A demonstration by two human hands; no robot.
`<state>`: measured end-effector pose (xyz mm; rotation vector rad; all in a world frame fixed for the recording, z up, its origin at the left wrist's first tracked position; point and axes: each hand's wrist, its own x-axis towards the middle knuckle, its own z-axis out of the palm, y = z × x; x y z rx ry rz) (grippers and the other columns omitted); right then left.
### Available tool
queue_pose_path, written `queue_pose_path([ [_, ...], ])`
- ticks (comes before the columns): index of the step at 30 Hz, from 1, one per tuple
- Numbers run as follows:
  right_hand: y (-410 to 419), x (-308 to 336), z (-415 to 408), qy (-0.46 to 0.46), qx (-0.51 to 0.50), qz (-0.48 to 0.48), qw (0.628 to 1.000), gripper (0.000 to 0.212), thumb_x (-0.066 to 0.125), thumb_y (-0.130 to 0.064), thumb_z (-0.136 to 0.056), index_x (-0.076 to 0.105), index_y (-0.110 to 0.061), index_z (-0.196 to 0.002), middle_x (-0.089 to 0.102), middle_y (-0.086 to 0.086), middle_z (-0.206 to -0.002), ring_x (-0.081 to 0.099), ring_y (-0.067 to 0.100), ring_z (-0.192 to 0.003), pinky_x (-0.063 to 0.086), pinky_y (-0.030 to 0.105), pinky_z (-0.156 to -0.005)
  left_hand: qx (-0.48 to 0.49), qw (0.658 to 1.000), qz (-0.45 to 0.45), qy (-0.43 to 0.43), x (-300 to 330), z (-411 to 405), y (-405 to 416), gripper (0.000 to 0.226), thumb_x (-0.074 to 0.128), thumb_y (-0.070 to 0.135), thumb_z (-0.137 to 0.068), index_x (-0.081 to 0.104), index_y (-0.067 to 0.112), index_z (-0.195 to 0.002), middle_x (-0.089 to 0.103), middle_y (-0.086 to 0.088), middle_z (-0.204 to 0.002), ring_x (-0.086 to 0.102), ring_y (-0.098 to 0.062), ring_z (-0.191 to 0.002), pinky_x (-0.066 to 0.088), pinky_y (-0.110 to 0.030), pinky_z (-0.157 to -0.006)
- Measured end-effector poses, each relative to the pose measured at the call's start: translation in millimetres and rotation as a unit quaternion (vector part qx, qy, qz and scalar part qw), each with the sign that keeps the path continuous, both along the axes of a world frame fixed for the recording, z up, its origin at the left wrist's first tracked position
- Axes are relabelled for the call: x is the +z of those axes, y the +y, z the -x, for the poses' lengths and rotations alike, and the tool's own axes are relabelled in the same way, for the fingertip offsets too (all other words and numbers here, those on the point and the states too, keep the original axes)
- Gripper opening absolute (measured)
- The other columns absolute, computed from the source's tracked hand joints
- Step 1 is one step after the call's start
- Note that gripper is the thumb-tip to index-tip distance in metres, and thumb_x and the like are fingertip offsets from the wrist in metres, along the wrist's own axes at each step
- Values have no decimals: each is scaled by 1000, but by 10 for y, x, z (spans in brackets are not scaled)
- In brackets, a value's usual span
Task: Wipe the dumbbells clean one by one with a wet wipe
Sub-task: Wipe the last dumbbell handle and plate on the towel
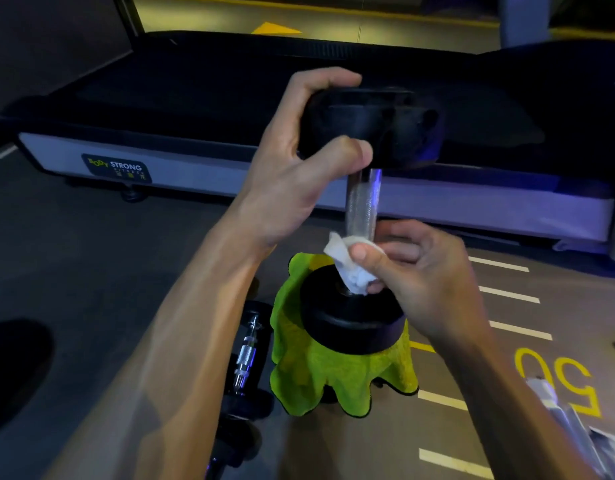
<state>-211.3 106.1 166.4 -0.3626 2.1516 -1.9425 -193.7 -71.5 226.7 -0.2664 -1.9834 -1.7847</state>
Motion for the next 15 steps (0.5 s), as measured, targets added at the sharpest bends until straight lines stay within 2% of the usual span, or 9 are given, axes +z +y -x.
queue_pose_path([
  [2, -47, 126, 89, 14, -8, 14, 1000, 45, 87, -18, -80, 68, -9, -120, 82, 5, -83, 74, 19, -60, 57, 26, -53, -2, 1000, 0, 1, 12, 6, 13, 52, 66, 26, -79, 53, 24, -129, 60, 13, -107, 61, -4, -99, 59, -34, -90],
  [5, -135, 328, 224, 40, -24, 97, 994, 30, 83, -9, -87, 69, -3, -113, 80, 8, -83, 69, 17, -57, 54, 27, -51, -7, 1000, 2, -3, 21, 20, 22, 54, 66, 25, -79, 52, 22, -132, 63, 19, -103, 63, -4, -97, 54, -26, -84],
  [8, -101, 195, 203, -71, -14, 155, 985, 22, 74, -2, -91, 65, -1, -112, 77, 5, -72, 64, 14, -52, 55, 23, -51, -4, 1000, -7, -6, 10, 13, 4, 54, 66, 28, -78, 53, 25, -130, 63, 18, -105, 63, -3, -99, 55, -26, -87],
  [10, -26, 80, 122, -148, 19, 149, 978, 17, 72, 1, -90, 67, -5, -106, 78, 7, -75, 70, 15, -57, 59, 22, -54, -3, 1000, -10, -4, 3, 5, 0, 53, 66, 28, -77, 53, 26, -129, 61, 12, -108, 61, -4, -99, 56, -27, -87],
  [13, 20, 165, 133, -174, 59, 146, 972, 32, 74, -1, -77, 68, -1, -108, 79, 12, -83, 77, 19, -69, 62, 24, -60, -8, 1000, -6, -1, 14, -1, 8, 53, 66, 27, -78, 52, 25, -129, 59, 8, -112, 60, -6, -102, 59, -34, -91],
  [15, 12, 298, 226, -161, 49, 186, 968, 24, 67, 10, -83, 66, -1, -105, 77, 9, -76, 76, 16, -66, 61, 23, -60, -8, 1000, 0, -1, 22, 10, 27, 55, 66, 27, -78, 52, 23, -131, 59, 8, -112, 60, -5, -102, 57, -35, -93],
])
